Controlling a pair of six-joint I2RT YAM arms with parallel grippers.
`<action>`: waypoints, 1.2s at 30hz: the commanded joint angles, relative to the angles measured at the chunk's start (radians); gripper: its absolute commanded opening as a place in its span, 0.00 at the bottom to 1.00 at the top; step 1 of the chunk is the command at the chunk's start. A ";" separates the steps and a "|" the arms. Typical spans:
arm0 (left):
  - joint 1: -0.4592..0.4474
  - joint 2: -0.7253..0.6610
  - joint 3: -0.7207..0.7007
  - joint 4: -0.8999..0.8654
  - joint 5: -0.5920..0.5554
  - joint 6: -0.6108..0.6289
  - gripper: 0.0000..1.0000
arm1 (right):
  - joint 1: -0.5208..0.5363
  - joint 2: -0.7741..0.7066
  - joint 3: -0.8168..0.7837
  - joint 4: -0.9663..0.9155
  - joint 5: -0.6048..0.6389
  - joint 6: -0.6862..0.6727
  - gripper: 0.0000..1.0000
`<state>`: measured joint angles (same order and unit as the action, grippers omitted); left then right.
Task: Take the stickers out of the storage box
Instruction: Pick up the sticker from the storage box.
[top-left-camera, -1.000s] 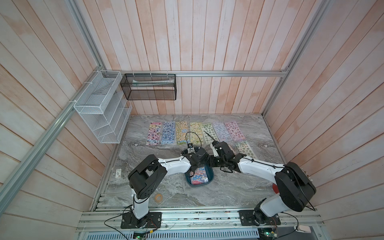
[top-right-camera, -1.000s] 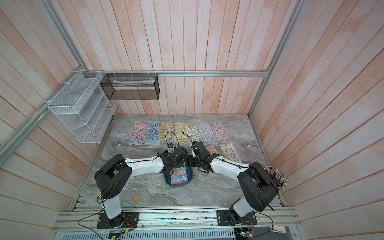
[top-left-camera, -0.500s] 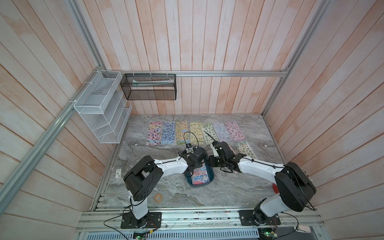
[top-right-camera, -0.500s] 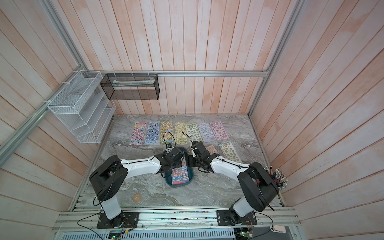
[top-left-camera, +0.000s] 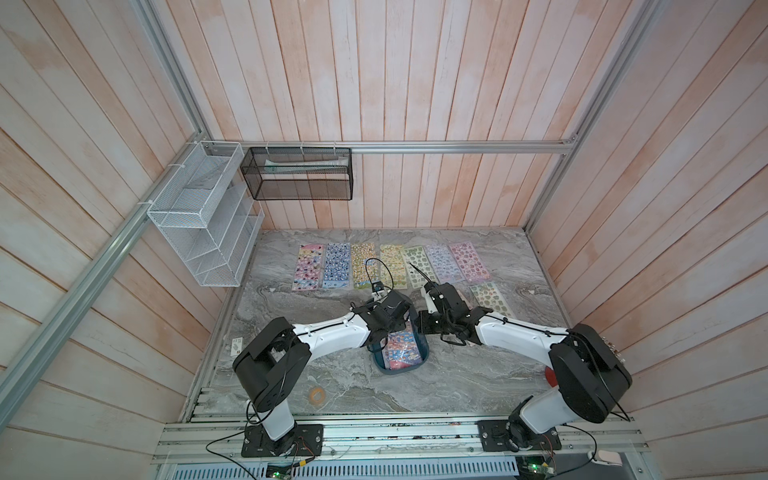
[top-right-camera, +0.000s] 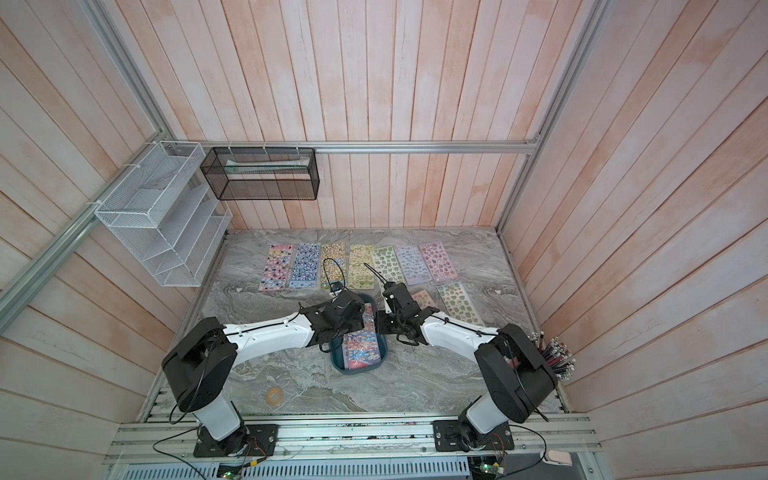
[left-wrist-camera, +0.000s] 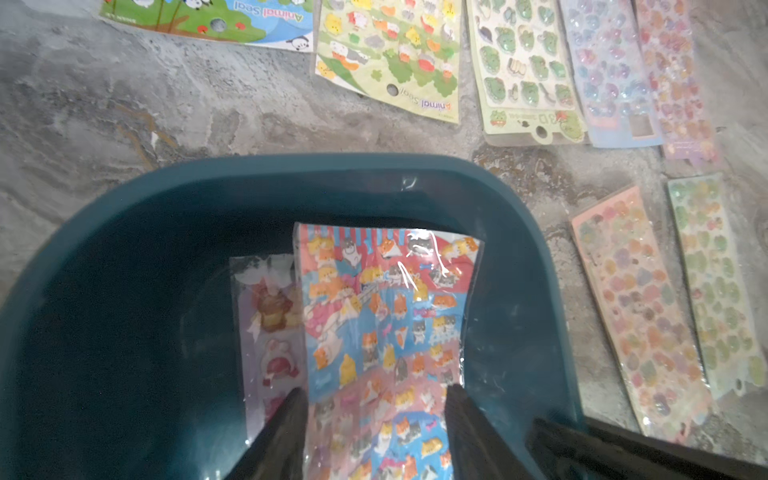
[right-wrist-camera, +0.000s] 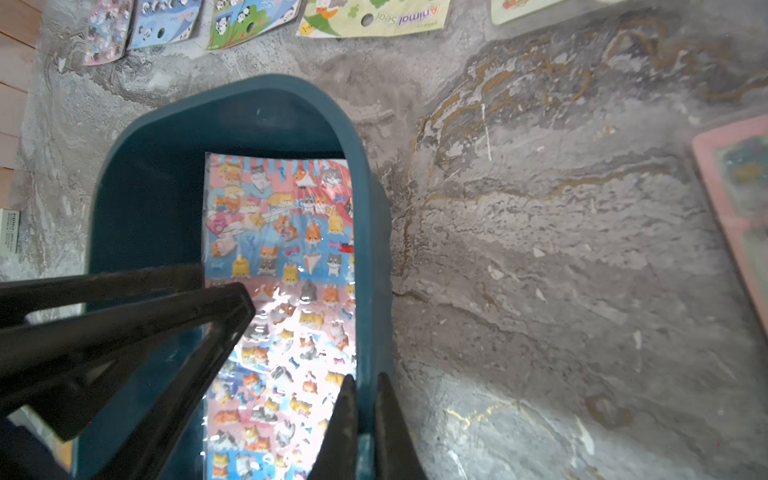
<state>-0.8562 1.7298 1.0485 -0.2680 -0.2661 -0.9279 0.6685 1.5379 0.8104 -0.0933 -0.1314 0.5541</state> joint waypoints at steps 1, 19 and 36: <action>0.003 -0.029 -0.017 0.044 0.036 -0.001 0.49 | -0.004 0.030 0.001 -0.006 0.010 -0.006 0.02; 0.003 -0.068 -0.050 0.065 0.039 0.000 0.00 | -0.004 0.024 0.001 -0.011 0.013 -0.005 0.02; 0.027 -0.442 -0.109 0.084 0.049 0.159 0.00 | -0.004 -0.005 0.045 -0.089 0.031 -0.024 0.00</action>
<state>-0.8448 1.3464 0.9569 -0.1997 -0.2310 -0.8288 0.6670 1.5379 0.8268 -0.1272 -0.1234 0.5465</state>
